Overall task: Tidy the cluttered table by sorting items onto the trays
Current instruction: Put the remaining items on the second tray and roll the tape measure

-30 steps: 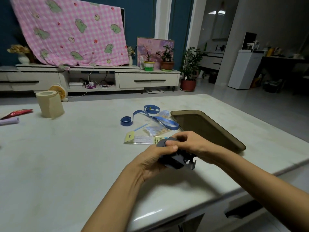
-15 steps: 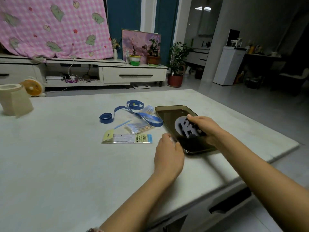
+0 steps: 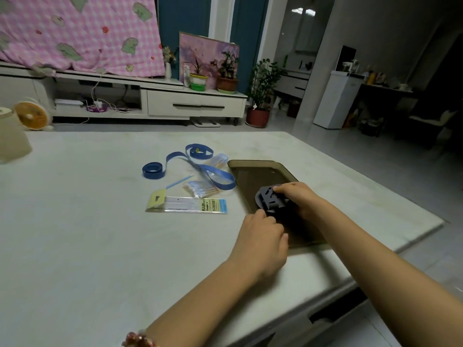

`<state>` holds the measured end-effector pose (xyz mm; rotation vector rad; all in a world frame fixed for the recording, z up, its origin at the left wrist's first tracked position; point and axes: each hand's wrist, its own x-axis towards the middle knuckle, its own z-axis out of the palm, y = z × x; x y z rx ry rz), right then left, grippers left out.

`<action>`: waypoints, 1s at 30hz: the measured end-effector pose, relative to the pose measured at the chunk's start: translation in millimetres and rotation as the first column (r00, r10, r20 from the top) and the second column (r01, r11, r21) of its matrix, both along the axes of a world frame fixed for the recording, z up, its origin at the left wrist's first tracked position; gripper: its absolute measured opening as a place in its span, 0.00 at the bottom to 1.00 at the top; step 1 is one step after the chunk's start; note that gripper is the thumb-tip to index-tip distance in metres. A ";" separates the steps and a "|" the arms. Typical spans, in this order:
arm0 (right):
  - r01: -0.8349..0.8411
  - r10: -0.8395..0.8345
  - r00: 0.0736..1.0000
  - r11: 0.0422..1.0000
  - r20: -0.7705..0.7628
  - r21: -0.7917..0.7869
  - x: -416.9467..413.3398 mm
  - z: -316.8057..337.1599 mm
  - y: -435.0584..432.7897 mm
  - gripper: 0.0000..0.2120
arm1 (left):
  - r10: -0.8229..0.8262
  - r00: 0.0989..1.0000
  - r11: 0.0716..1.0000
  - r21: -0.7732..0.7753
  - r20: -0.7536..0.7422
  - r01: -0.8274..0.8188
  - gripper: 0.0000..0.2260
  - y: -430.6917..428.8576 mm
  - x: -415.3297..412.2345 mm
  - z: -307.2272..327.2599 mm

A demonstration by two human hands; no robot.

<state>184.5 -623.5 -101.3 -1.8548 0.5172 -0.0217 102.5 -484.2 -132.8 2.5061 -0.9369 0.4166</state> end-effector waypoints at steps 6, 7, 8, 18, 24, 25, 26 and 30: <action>0.012 -0.002 0.998 0.986 0.056 -0.169 6.6 -6.9 16.8 0.19 | -0.102 0.908 0.994 -0.065 -0.407 0.083 0.24 25.7 1.6 5.8; 0.033 -0.023 0.997 0.987 0.068 -0.155 6.8 -9.3 20.3 0.19 | -0.104 0.889 0.993 -0.095 -0.446 0.068 0.23 27.7 1.9 7.0; 0.064 -0.053 0.995 0.990 0.082 -0.128 7.4 -11.4 22.5 0.18 | -0.098 0.884 0.990 -0.134 -0.457 0.040 0.22 29.5 2.3 8.5; -0.198 0.230 0.968 0.944 0.097 -0.265 3.8 -11.4 42.8 0.26 | 0.179 0.884 0.952 -0.150 -0.432 -0.266 0.21 56.3 24.5 -11.1; -0.666 0.618 0.744 0.720 -0.255 -0.197 -11.0 7.6 30.6 0.42 | 0.182 0.887 0.952 -0.151 -0.425 -0.267 0.23 53.0 25.4 -20.9; -0.703 0.642 0.707 0.681 -0.297 -0.203 -11.0 10.5 28.0 0.46 | 0.181 0.892 0.951 -0.157 -0.415 -0.266 0.23 53.7 25.1 -21.7; -0.735 0.655 0.672 0.647 -0.346 -0.204 -10.4 14.4 25.3 0.49 | 0.180 0.895 0.950 -0.165 -0.409 -0.267 0.22 53.6 24.6 -22.6; -0.829 0.635 0.535 0.522 -0.557 -0.202 -0.6 28.2 23.5 0.55 | 0.172 0.902 0.945 -0.193 -0.396 -0.265 0.22 54.0 24.8 -23.5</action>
